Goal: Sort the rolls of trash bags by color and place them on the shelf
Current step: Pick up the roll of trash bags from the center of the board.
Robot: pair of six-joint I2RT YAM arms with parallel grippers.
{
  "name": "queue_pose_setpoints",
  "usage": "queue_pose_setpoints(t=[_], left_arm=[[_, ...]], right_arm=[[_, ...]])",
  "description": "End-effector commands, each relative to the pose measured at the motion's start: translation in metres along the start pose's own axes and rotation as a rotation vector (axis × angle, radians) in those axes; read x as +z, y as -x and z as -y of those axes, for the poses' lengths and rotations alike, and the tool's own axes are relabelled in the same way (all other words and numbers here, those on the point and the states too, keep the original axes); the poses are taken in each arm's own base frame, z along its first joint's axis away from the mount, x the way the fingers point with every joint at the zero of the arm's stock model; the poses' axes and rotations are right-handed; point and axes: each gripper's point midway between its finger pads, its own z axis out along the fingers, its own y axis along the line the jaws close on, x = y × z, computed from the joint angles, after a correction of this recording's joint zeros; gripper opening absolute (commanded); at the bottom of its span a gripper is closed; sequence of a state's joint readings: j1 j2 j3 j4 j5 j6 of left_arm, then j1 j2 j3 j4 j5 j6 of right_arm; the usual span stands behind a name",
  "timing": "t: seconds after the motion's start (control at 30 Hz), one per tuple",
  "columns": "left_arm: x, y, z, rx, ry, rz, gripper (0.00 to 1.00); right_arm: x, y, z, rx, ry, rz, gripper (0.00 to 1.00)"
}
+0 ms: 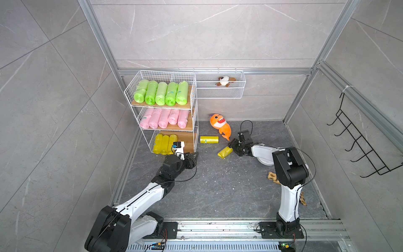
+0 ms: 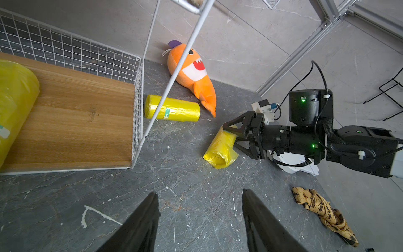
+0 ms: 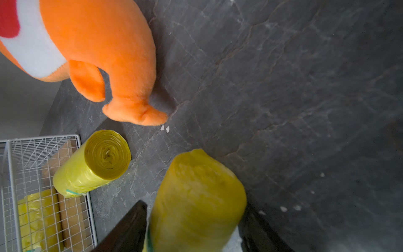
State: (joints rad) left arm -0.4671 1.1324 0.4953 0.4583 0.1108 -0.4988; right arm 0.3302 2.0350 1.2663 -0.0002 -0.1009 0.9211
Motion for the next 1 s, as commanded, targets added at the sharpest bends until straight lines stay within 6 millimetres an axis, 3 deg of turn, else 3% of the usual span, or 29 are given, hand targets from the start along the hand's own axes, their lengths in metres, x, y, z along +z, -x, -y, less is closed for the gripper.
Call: queue_pose_setpoints(t=[0.0,0.27,0.47,0.63,0.83,0.97], left_arm=[[0.003,0.014,0.014,-0.005,-0.051,0.035,0.64],[0.004,0.014,0.020,-0.005,-0.066,0.031,0.64],[0.004,0.015,0.025,-0.009,-0.083,0.035,0.63],[0.005,0.015,0.036,-0.015,-0.116,0.044,0.63],[0.001,0.016,0.066,-0.036,-0.214,0.062,0.64],[-0.006,0.023,0.100,-0.087,-0.330,0.109,0.68]], right_arm=[[0.002,0.004,0.000,0.008,-0.008,0.010,0.58],[-0.025,0.015,-0.006,-0.003,0.027,0.090,0.39],[-0.076,0.025,-0.027,-0.128,0.071,0.236,0.34],[-0.114,0.020,-0.054,-0.225,0.168,0.326,0.32],[-0.158,0.007,-0.084,-0.228,0.317,0.347,0.31],[-0.179,-0.005,-0.100,-0.184,0.416,0.328,0.31]])
